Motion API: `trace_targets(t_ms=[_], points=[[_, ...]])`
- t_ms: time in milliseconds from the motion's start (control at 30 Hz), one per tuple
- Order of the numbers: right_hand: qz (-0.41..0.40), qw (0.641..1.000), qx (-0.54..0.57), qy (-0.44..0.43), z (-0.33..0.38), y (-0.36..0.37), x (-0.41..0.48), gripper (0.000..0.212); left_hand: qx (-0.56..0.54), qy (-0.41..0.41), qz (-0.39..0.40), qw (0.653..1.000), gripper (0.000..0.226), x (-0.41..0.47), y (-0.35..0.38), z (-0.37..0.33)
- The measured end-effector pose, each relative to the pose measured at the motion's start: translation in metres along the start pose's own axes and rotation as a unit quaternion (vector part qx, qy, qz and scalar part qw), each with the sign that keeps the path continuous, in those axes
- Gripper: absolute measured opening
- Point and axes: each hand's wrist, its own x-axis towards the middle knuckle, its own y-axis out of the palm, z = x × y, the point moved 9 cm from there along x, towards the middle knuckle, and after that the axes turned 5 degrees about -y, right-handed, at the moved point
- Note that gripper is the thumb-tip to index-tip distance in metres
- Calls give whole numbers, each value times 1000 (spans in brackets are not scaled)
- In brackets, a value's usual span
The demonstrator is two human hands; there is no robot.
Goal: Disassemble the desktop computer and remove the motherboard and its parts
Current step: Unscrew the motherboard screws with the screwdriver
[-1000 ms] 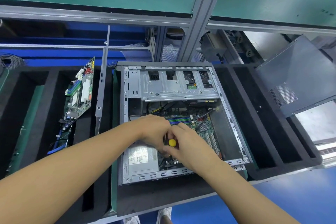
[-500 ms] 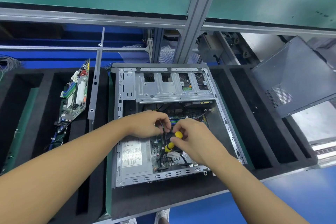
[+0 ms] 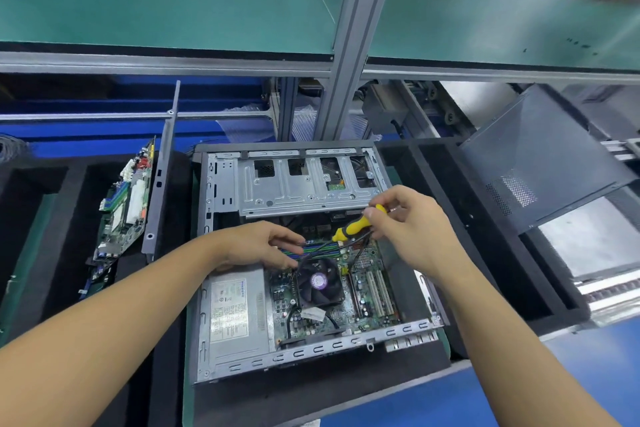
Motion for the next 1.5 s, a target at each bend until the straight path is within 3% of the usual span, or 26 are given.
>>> trace_targets(t_ms=[300, 467, 567, 833, 1033, 1200, 1500], points=[[0, 1000, 24, 3, -9, -2, 3, 8, -48, 0, 45, 998, 50, 3, 6, 0], [1, 999, 45, 7, -12, 1, 5, 8, -38, 24, -45, 998, 12, 3, -7, 1], [-26, 997, 67, 9, -14, -9, 8, 9, -56, 19, -68, 996, 15, 2, -11, 2], [-131, 978, 160, -26, -29, -57, 11, 17, -89, 39, -7, 995, 25, 30, 34, -51], [-224, 951, 214, 13, -72, -109, -9, 15, -187, 32, -17, 982, 22, 71, 83, -97], [-231, 954, 179, 72, -113, -142, -29, 11, -151, 28, -8, 988, 21, 110, 141, -146], [-256, 946, 118, 160, -181, -185, -66, 7, -104, -118, -22, 987, 21, 195, 233, -146]])
